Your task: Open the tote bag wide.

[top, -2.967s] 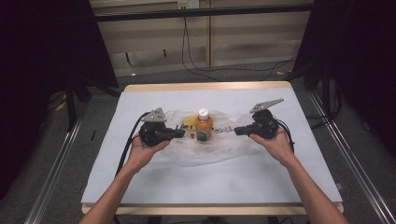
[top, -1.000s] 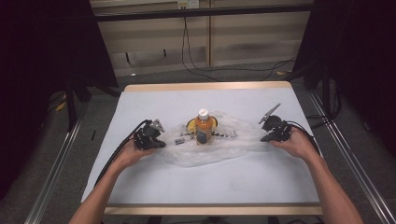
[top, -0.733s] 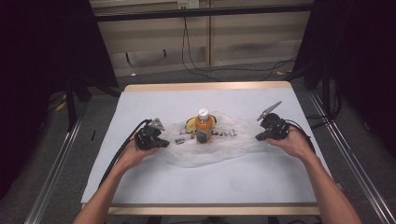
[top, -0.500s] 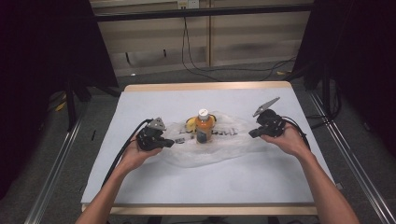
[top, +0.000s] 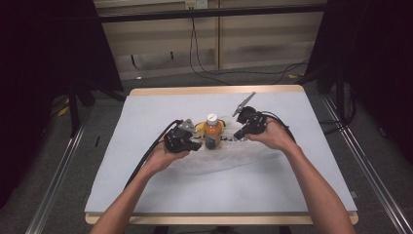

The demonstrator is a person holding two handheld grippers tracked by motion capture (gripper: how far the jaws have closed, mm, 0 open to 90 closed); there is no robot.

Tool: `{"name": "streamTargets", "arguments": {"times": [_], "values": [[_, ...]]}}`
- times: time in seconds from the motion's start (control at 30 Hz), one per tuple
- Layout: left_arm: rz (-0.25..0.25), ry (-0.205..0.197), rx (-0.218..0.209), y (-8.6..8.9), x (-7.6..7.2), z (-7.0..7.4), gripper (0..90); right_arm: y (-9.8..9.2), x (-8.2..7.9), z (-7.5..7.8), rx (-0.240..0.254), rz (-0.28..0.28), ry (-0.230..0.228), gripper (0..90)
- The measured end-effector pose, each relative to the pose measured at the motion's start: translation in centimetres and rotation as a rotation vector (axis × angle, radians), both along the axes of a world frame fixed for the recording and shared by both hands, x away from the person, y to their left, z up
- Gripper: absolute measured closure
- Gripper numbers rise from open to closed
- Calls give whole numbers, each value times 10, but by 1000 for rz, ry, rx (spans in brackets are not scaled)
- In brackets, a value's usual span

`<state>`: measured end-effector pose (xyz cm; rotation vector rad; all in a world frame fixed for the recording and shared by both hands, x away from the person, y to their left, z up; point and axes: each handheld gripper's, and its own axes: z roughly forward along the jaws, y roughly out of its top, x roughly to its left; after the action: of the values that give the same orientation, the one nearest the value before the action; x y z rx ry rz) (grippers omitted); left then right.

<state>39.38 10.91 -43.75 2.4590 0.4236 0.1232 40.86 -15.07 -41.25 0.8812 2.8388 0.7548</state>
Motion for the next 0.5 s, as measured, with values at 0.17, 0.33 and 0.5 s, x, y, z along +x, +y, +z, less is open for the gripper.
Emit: {"name": "streamTargets", "arguments": {"times": [0.17,0.33,0.5], "values": [[-13,32,20,-7,0,-12,900,26,19,-17,-44,30,73,900],[-19,53,26,-4,-3,-22,900,40,33,-33,-81,34,128,900],[-38,53,44,-3,-11,-27,900,39,52,-41,-74,8,146,900]]}}
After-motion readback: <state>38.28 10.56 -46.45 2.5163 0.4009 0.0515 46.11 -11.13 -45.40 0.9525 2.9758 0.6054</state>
